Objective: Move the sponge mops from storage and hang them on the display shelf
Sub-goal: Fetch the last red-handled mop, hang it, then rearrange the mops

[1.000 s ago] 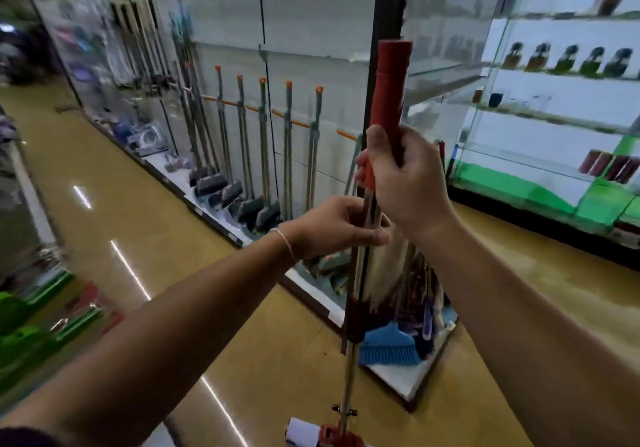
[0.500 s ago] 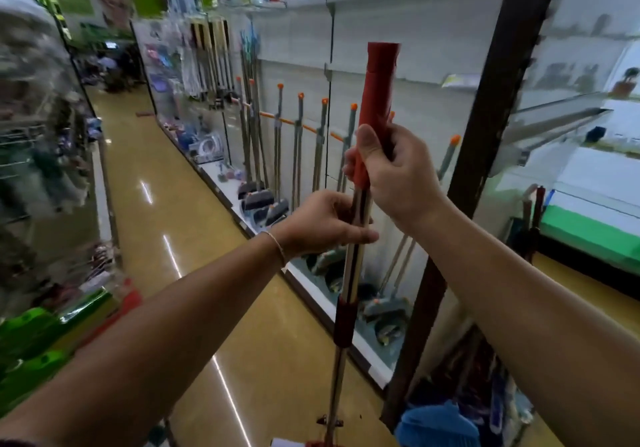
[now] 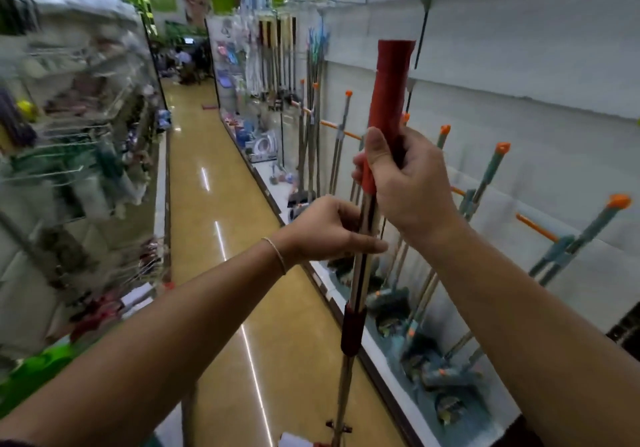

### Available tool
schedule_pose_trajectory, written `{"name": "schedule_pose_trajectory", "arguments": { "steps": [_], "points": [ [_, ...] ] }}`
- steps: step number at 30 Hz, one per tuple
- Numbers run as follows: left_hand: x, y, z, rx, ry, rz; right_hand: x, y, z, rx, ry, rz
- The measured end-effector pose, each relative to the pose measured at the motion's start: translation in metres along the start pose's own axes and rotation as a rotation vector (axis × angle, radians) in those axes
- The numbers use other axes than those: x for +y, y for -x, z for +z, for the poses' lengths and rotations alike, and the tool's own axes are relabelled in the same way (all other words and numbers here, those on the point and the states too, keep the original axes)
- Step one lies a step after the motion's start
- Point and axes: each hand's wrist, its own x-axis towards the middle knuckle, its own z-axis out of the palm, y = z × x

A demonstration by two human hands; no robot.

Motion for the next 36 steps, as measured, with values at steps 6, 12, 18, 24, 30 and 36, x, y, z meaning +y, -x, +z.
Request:
{"name": "schedule_pose_trajectory", "arguments": {
  "steps": [6, 12, 18, 24, 30, 36],
  "points": [
    [-0.048, -0.054, -0.053, 0.069, -0.008, -0.084, 0.066, -0.079, 0.035, -0.05, -0.061, -0.016],
    [-0.084, -0.109, -0.099, 0.221, -0.061, -0.139, 0.124, -0.156, 0.063, -0.136, -0.14, -0.019],
    [-0.109, -0.146, -0.149, 0.369, -0.039, -0.215, 0.155, -0.228, 0.098, -0.237, -0.215, -0.032],
    [-0.145, -0.163, -0.188, 0.626, -0.27, -0.199, 0.181, -0.28, 0.149, -0.313, -0.209, -0.066],
    [-0.181, -0.171, -0.253, 0.71, -0.239, -0.243, 0.199, -0.323, 0.217, -0.376, -0.268, -0.131],
    [-0.209, -0.171, -0.33, 0.727, -0.243, -0.303, 0.222, -0.371, 0.292, -0.467, -0.316, -0.13]
  ]
}}
